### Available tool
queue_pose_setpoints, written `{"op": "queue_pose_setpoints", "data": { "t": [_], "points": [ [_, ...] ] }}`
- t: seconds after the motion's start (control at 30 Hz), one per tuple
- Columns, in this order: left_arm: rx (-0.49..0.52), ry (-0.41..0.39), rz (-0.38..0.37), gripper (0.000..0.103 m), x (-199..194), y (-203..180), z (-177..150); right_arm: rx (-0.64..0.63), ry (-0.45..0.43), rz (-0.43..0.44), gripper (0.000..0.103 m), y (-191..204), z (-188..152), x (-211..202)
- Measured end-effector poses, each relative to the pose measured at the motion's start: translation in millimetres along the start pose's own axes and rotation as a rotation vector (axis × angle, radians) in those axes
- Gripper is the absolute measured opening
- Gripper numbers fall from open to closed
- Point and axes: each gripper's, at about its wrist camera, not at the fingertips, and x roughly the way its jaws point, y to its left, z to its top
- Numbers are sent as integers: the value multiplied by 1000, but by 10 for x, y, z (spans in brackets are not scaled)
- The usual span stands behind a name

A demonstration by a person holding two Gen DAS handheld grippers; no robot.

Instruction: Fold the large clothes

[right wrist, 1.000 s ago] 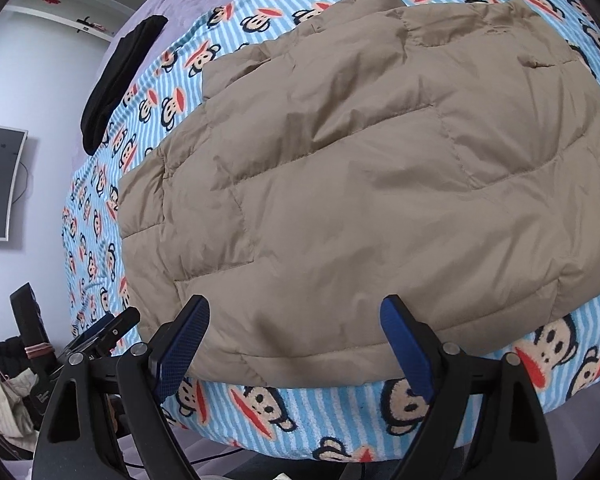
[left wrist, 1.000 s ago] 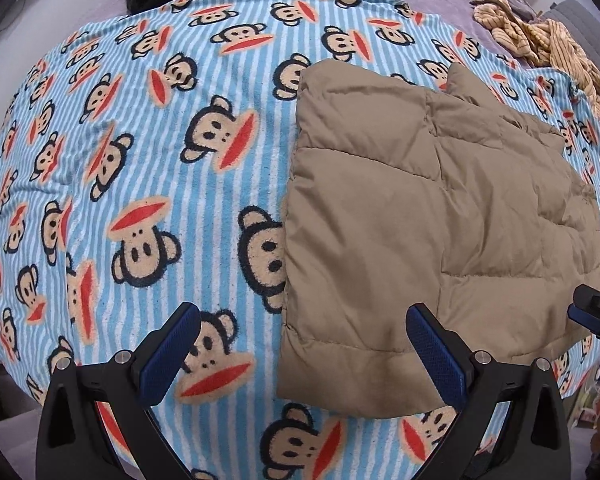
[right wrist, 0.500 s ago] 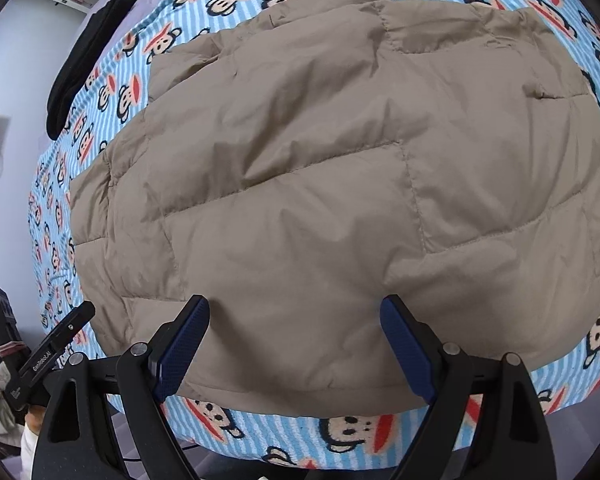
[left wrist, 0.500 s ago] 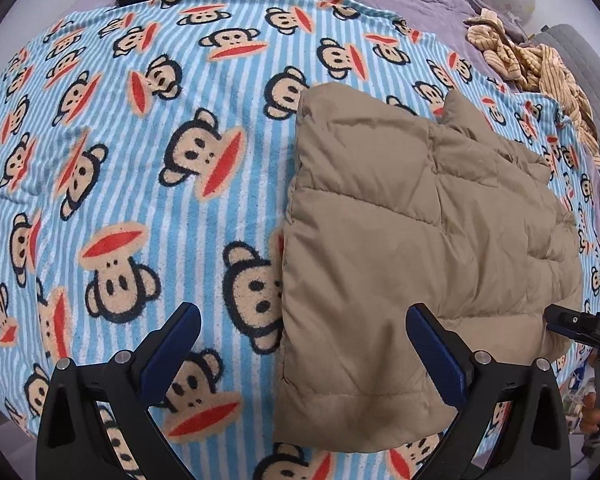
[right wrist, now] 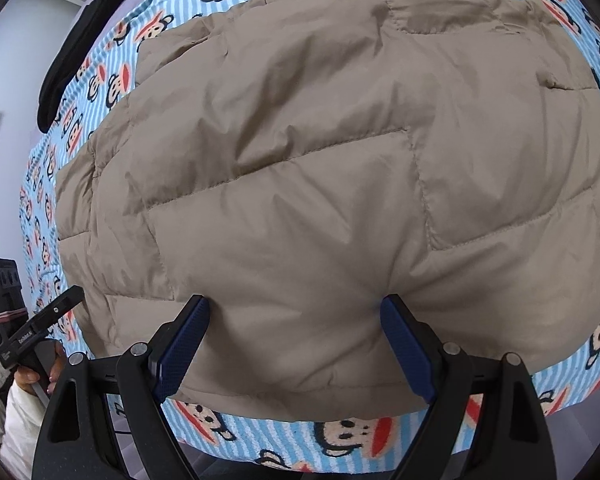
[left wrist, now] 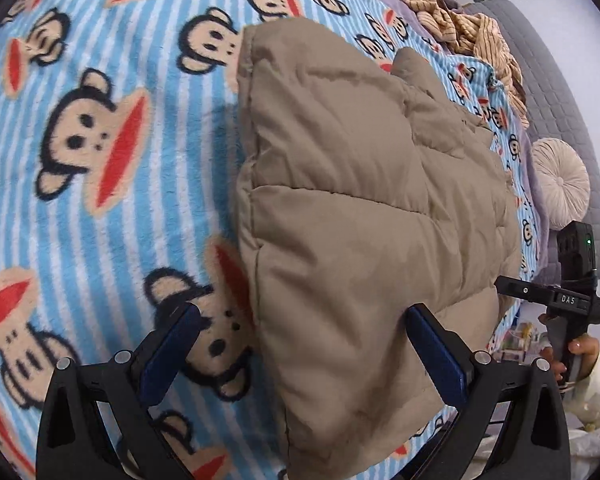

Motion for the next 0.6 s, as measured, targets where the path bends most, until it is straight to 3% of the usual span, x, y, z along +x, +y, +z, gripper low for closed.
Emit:
{"op": "queue_pose_setpoints", "data": {
  "t": [0.23, 0.3, 0.37, 0.47, 0.6],
  "points": [
    [32, 87, -148, 102, 405, -167, 191, -9, 10, -15, 90, 4, 17, 74],
    [51, 120, -158, 81, 498, -270, 181, -14, 12, -15, 90, 12, 21, 75],
    [72, 136, -156, 47, 521, -366, 161, -15, 15, -11, 90, 12, 29, 63],
    [47, 122, -180, 31, 421, -472, 163, -13, 8, 13, 90, 6, 31, -26],
    [67, 88, -165, 28, 178, -711, 124, -26, -112, 14, 89, -26, 18, -271]
  ]
}}
